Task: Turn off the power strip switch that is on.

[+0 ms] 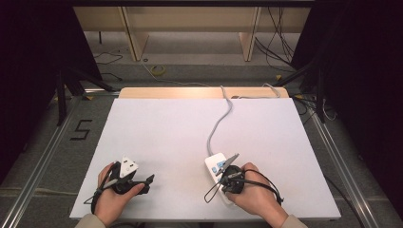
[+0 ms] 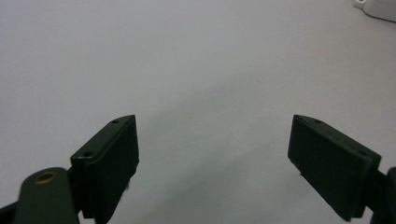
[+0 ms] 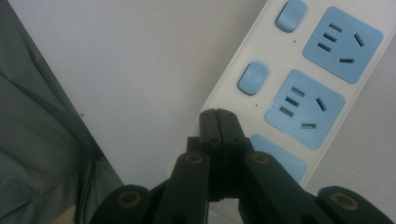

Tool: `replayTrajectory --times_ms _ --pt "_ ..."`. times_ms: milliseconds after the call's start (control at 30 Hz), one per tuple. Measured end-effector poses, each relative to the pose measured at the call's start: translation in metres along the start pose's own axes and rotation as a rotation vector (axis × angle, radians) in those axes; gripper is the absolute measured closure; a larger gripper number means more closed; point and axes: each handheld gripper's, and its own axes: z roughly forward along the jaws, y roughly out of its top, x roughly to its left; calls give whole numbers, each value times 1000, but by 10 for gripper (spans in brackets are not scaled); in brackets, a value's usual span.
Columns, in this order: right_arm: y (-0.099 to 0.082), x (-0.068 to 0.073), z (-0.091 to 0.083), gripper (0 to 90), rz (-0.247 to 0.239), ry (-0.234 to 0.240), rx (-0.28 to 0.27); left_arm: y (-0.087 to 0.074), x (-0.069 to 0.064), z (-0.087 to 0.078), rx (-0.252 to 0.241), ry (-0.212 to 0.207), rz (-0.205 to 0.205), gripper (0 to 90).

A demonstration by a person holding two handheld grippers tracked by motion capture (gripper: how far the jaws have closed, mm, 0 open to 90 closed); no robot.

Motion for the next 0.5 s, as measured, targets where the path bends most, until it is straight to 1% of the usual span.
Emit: replayTrajectory --times_ms 300,500 --pt "1 0 1 900 4 -2 13 0 0 0 -1 0 0 160" --pt "1 1 1 900 6 -1 8 0 0 0 0 0 -1 160"
